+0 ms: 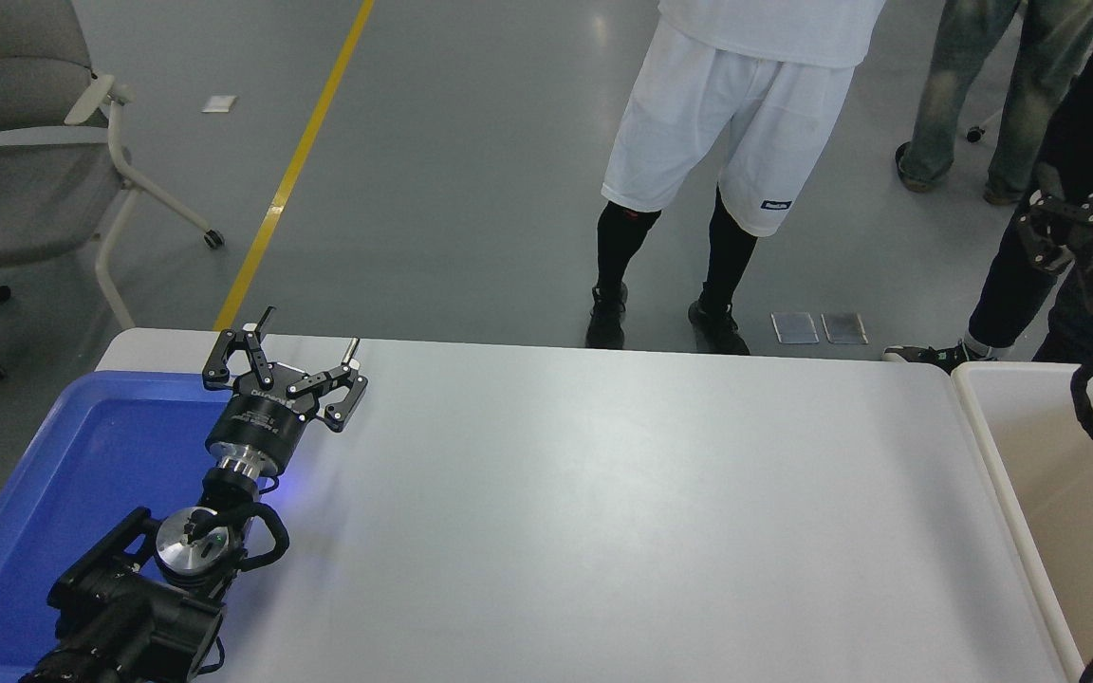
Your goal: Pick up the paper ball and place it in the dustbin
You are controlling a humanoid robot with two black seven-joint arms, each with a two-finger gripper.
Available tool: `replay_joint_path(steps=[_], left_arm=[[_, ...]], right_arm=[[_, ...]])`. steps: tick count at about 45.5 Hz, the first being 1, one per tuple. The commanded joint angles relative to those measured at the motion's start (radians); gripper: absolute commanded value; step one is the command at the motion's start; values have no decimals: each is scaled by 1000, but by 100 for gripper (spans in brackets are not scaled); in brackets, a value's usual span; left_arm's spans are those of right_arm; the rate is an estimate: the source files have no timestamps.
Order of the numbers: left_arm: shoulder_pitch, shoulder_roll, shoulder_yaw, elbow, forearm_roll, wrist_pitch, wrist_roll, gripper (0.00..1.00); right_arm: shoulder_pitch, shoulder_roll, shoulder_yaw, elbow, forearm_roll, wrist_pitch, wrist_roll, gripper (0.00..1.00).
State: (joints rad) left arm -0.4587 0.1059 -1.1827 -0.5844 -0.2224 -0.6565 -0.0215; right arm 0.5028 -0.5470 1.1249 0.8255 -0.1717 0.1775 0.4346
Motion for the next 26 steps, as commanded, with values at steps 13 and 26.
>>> replay_joint_path(steps=[13, 26], left_arm=[[0, 0, 0, 0, 0, 0, 0, 99], [0, 0, 0, 0, 0, 0, 0, 99]], right_arm=[[-136, 27, 10, -22, 4, 13, 15, 100], [-136, 22, 3, -20, 5, 14, 15, 100]])
